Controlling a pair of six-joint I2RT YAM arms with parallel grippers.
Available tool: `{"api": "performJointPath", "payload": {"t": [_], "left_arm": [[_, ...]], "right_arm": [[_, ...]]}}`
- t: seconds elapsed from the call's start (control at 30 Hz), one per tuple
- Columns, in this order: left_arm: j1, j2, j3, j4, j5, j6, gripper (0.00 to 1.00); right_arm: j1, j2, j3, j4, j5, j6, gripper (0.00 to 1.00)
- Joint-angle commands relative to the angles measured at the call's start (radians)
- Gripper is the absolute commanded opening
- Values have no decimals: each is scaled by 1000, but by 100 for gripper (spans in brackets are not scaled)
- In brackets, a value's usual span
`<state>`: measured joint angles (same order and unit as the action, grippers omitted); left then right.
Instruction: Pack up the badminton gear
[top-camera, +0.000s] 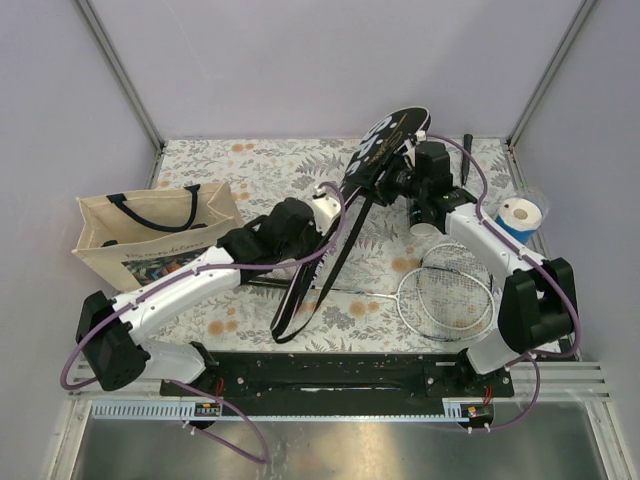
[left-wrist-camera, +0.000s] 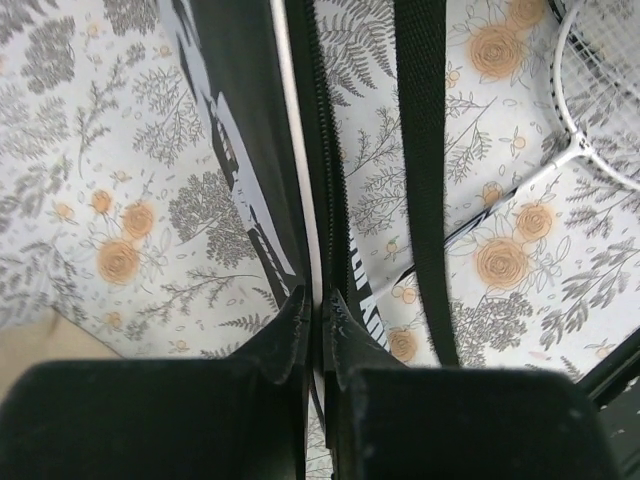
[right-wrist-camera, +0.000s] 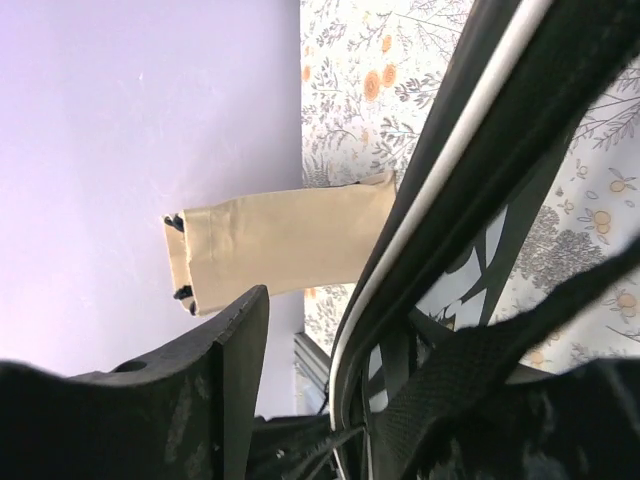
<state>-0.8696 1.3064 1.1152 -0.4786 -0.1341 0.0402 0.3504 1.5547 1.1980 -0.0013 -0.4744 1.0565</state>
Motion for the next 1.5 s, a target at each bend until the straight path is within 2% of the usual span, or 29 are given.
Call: {"api": "performJointPath", "payload": {"t": [0.0, 0.1, 0.3, 0.4, 0.6, 0.77, 0.87, 0.9, 1.0, 1.07, 1.27, 1.47], "left_arm": [[69, 19, 58, 51, 105, -154, 0], [90, 42, 64, 49, 65, -195, 0], [132, 62, 54, 49, 19, -290, 0], [142, 67, 46, 54, -13, -321, 0], [155, 54, 20, 77, 37, -379, 0], [182, 31, 0, 98, 86, -414, 0], [190, 25, -3, 112, 117, -428, 0], [189, 24, -9, 121, 129, -431, 0], [192, 13, -26, 156, 186, -450, 0], [195, 7, -38, 178, 211, -464, 0], [199, 7, -46, 187, 241, -473, 0], [201, 8, -60, 189, 248, -468, 0]], "right_arm": [[-1, -83, -15, -33, -5, -121, 56], [-1, -128, -49, -138, 78, -171, 57], [-1, -209, -95, -221, 217, -213, 57], [-1, -211, -86, -244, 224, -228, 56], [1, -254, -143, -259, 174, -222, 53], [1, -286, -172, -412, 172, -332, 57], [1, -289, -170, -489, 236, -369, 56], [1, -304, -181, -473, 237, -350, 54], [24, -364, -286, -185, 154, -213, 47], [57, -367, -327, -45, 184, -159, 42], [127, -222, -396, 289, 157, -29, 49], [168, -62, -356, 435, 119, 40, 50]]}}
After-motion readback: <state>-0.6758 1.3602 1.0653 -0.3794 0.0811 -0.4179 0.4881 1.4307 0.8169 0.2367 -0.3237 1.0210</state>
